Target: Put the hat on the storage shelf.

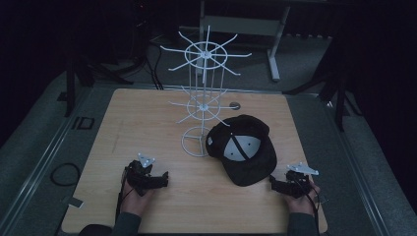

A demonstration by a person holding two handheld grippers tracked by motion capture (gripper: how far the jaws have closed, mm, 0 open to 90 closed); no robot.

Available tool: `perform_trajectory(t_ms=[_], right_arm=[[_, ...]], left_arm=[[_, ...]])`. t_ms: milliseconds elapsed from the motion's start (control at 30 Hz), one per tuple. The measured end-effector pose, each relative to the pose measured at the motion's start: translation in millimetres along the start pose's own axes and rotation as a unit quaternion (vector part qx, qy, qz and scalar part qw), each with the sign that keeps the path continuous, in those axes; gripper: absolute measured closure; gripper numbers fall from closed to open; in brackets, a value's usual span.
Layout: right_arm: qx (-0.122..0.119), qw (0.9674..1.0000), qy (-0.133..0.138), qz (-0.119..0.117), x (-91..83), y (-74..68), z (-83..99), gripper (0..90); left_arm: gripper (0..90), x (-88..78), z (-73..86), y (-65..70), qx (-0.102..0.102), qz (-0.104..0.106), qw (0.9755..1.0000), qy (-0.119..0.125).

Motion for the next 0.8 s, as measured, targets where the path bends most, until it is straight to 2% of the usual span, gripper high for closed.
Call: perform_trajectory(t_ms=[267, 300, 400, 533, 600, 800], right_arm=[[0.0, 1.0, 0.001, -0.002, -0.7, -1.0, 0.5, 15.1], [0.001, 1.0, 0.001, 0.002, -1.1, -1.1, 1.3, 12.0], [-0.009, 0.9999, -0.007, -0.008, -2.2, -2.9, 3.3, 11.7], [-0.013, 0.9998, -0.013, -0.011, -5.9, -4.2, 3.4, 22.1], [-0.007, 0.9998, -0.011, -0.015, -7.1, -7.3, 3.1, 29.3], [-0.016, 0.9995, 0.009, -0.025, -16.5, -12.6, -6.1, 34.5]], left_arm=[[0.1, 1.0, -1.1, -0.1, 0.0, -0.002, 1.0, -0.001], [0.1, 1.0, -1.1, -0.1, 0.0, -0.002, 1.0, -0.001], [0.1, 1.2, -1.3, 0.2, -0.001, -0.002, 1.0, -0.002], [0.1, 1.3, -1.8, 1.5, -0.001, -0.001, 1.0, 0.0], [0.1, 1.4, -1.9, 1.7, 0.0, -0.001, 1.0, 0.0], [0.1, 1.7, -2.6, 2.3, 0.0, -0.001, 1.0, 0.0]])
Point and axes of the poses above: each handheld gripper's, and its own axes: x roughly forward along the jaws, z roughly out of its underside, y roughly to its right, the point moved 8 cm from there along x, roughly forward along the jaws, and after that the axes turned 15 degrees about x, right-handed, at the moved point
